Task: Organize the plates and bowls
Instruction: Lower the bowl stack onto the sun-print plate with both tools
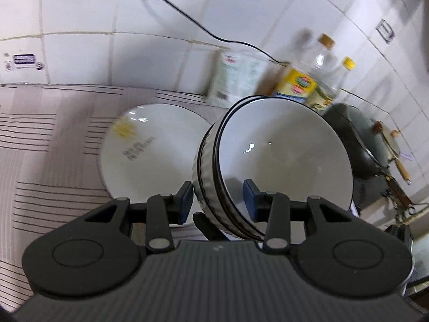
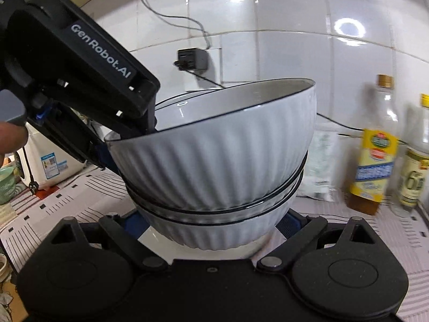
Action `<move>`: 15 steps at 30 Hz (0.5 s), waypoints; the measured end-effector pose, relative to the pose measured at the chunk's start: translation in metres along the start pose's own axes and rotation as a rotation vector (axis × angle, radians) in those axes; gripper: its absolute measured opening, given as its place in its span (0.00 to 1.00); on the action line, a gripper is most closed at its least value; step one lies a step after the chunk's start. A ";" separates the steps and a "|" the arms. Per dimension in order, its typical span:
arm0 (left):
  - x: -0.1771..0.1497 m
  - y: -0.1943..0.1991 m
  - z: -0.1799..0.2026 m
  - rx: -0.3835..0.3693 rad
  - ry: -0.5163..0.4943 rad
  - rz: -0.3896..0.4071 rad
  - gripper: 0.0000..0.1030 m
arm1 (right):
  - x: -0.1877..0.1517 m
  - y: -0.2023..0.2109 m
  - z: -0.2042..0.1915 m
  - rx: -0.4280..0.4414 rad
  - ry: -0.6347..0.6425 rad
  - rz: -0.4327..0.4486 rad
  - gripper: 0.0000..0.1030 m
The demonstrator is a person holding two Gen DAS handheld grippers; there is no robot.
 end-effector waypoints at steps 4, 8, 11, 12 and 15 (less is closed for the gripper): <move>0.008 -0.007 -0.022 0.043 -0.001 0.019 0.38 | -0.002 -0.029 -0.006 0.038 -0.023 -0.017 0.95; 0.009 -0.020 -0.044 0.068 0.014 0.025 0.38 | -0.006 -0.057 -0.011 0.061 -0.018 -0.049 0.95; 0.007 -0.031 -0.057 0.081 0.020 0.024 0.38 | -0.014 -0.075 -0.016 0.074 -0.012 -0.074 0.95; 0.006 -0.035 -0.061 0.081 0.027 0.023 0.38 | -0.016 -0.080 -0.017 0.076 -0.007 -0.084 0.95; 0.003 -0.046 -0.071 0.079 0.038 0.016 0.38 | -0.022 -0.090 -0.020 0.079 0.012 -0.107 0.95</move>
Point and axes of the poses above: each gripper's, at about its wrist camera, not at the fingertips, and y roughly against the way its jaws point, z to its right, x to its top, the point moved 3 cm from there along -y, roughly the way its jaws point, and after that the axes turned 11 degrees about z, right-handed, at the moved point
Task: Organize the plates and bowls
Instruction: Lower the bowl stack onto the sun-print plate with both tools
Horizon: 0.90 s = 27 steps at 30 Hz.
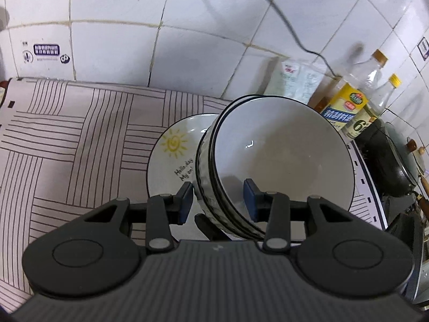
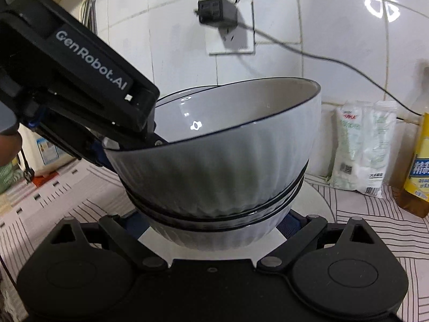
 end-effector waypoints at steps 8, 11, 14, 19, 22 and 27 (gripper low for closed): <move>-0.004 -0.016 -0.008 -0.008 -0.003 0.002 0.38 | -0.007 -0.012 -0.002 -0.032 0.003 -0.052 0.95; -0.004 -0.020 -0.013 -0.021 0.034 -0.009 0.38 | -0.008 -0.015 -0.002 -0.043 0.012 -0.066 0.95; -0.003 -0.024 -0.014 -0.011 0.057 -0.026 0.38 | -0.012 -0.015 -0.003 -0.041 0.033 -0.079 0.95; -0.001 -0.027 -0.012 0.023 0.063 -0.015 0.38 | -0.017 -0.020 -0.001 -0.047 0.023 -0.091 0.95; -0.001 -0.028 -0.011 0.031 0.063 -0.010 0.38 | -0.018 -0.021 -0.001 -0.054 0.022 -0.084 0.95; -0.002 -0.030 -0.008 0.055 0.054 -0.013 0.39 | -0.020 -0.023 -0.001 -0.058 0.025 -0.116 0.94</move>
Point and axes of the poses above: each gripper's, at about its wrist camera, not at the fingertips, and y roughly against the way its jaws point, z to its right, x to its top, the point moved 3 cm from there along -y, roughly the way its jaws point, and after that the axes turned 11 degrees about z, right-handed, at the moved point
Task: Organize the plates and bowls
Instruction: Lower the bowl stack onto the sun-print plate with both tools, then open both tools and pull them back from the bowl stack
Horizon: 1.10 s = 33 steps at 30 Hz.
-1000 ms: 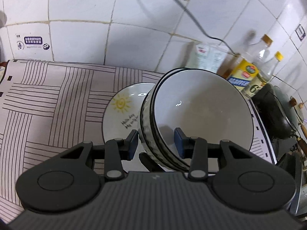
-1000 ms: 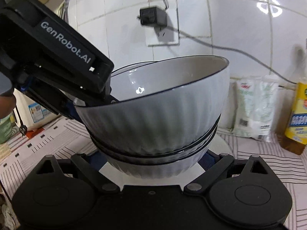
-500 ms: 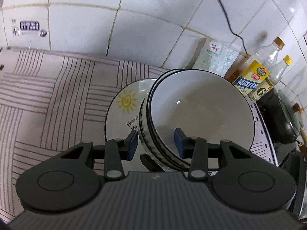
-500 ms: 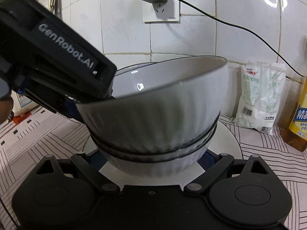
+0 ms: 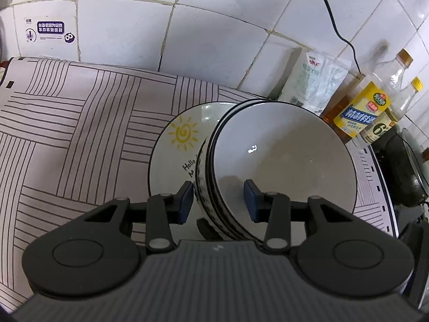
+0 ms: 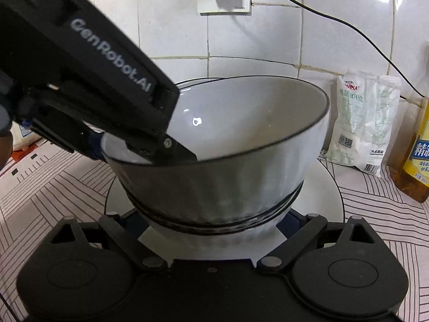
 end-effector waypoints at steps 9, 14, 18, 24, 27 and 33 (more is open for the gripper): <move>0.005 0.015 0.004 0.071 -0.017 0.037 0.47 | 0.004 0.039 -0.006 0.028 0.016 0.006 0.97; 0.007 0.035 0.005 0.092 0.002 0.057 0.51 | 0.011 0.054 -0.007 -0.025 -0.002 -0.020 0.97; 0.009 0.062 0.012 0.108 -0.055 0.059 0.52 | 0.014 0.083 -0.007 -0.056 -0.020 -0.026 0.97; 0.007 0.109 0.027 0.092 -0.085 0.079 0.52 | 0.030 0.126 -0.002 -0.106 -0.123 -0.001 0.97; 0.006 0.136 0.036 0.088 -0.127 0.105 0.54 | 0.039 0.144 -0.003 -0.145 -0.127 0.014 0.97; -0.005 0.170 0.044 0.109 -0.192 0.110 0.57 | 0.054 0.172 -0.006 -0.195 -0.139 0.033 0.97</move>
Point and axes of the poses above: each gripper's, at about its wrist camera, not at the fingertips, and y roughly against the way its jaws point, z to its right, x to its top, the point moved 3 cm from there along -y, roughly the way its jaws point, and after that the axes turned 11 degrees about z, right-handed, at the moved point
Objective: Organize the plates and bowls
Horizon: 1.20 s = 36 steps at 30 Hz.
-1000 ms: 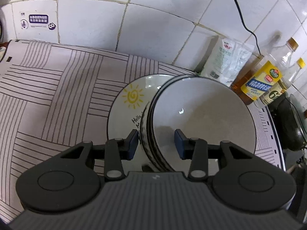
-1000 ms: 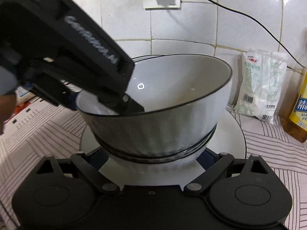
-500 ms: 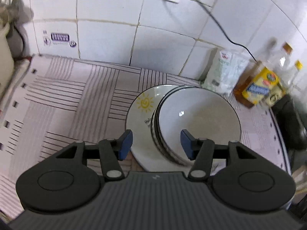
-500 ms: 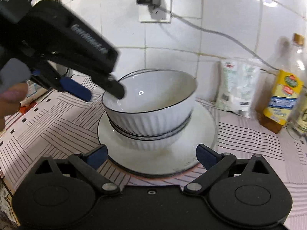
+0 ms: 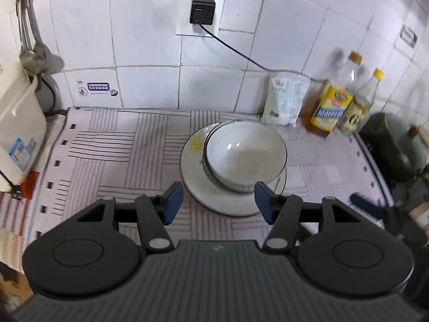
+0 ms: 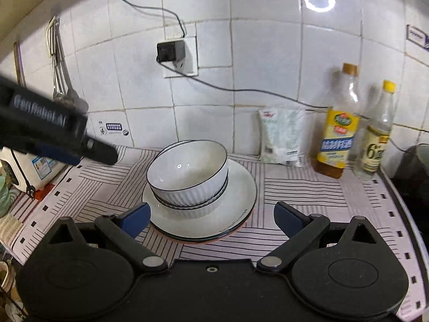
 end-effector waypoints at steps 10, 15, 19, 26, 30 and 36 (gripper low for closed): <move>-0.014 0.038 -0.016 0.083 0.009 -0.017 0.64 | 0.007 0.028 0.012 -0.097 -0.057 -0.057 0.97; -0.018 0.054 -0.021 0.119 -0.005 -0.014 0.66 | 0.010 0.046 0.021 -0.121 -0.077 -0.054 0.97; -0.024 0.072 -0.019 0.076 -0.012 -0.020 0.66 | 0.015 0.061 0.021 -0.141 -0.058 -0.046 0.97; -0.033 0.097 -0.010 0.059 -0.030 -0.026 0.69 | 0.022 0.090 0.014 -0.161 -0.038 -0.031 0.97; -0.039 0.103 -0.008 0.065 -0.036 -0.026 0.71 | 0.024 0.104 0.011 -0.176 -0.037 -0.036 0.97; -0.047 0.115 -0.008 0.061 -0.055 0.001 0.75 | 0.024 0.122 0.005 -0.188 -0.028 -0.044 0.97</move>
Point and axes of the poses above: each gripper's, at about its wrist camera, not at the fingertips, and y roughly against the way its jaws point, z to its right, x to its top, the point moved 3 cm from there along -y, roughly the way its jaws point, and after that the axes turned 11 degrees about z, right-handed, at the moved point
